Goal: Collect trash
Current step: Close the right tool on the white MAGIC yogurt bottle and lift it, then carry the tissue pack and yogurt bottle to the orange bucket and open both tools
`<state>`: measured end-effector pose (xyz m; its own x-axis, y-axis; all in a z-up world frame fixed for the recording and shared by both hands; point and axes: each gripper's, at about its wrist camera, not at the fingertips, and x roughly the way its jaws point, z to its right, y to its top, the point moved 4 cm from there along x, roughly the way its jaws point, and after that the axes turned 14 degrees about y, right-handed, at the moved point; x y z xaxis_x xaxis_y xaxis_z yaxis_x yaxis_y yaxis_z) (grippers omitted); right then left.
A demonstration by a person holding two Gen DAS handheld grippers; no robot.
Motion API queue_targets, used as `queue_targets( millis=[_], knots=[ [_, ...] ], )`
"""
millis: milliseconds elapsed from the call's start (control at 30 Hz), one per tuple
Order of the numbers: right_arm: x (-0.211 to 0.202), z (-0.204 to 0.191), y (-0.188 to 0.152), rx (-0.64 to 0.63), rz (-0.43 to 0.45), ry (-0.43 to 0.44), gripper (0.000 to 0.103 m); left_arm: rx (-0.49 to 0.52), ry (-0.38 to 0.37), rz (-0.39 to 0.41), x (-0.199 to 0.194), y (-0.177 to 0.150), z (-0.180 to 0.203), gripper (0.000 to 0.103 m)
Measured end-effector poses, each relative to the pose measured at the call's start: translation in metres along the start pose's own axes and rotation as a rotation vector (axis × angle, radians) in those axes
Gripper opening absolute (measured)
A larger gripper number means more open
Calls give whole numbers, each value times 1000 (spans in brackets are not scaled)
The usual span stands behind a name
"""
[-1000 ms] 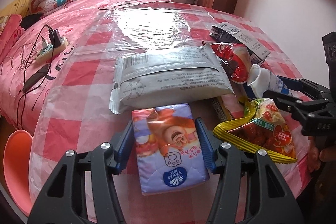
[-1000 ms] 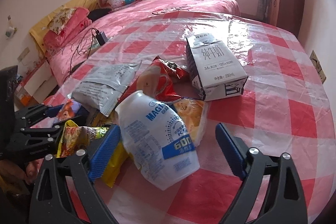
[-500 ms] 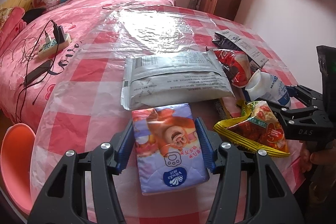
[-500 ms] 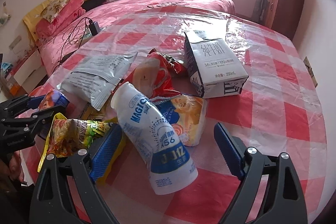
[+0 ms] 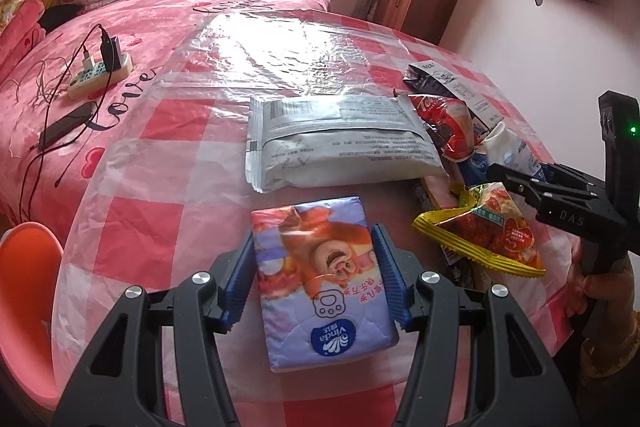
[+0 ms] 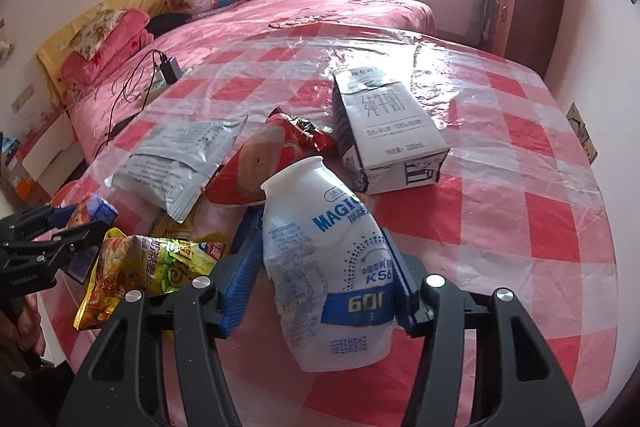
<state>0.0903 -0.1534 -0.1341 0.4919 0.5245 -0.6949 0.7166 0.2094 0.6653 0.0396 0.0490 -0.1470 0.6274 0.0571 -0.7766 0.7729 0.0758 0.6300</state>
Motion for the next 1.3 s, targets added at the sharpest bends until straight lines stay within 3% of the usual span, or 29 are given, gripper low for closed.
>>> queue_targets(
  millis=[167, 633, 1300],
  knots=[
    [-5, 4, 1, 24, 24, -24, 58, -14, -26, 0, 0, -2, -7, 57],
    [-33, 2, 8, 182, 122, 31, 58, -58, -99, 32, -10, -3, -28, 57],
    [-42, -56, 41, 165, 139, 119, 58, -127, -136, 79, -27, -2, -66, 57]
  ],
)
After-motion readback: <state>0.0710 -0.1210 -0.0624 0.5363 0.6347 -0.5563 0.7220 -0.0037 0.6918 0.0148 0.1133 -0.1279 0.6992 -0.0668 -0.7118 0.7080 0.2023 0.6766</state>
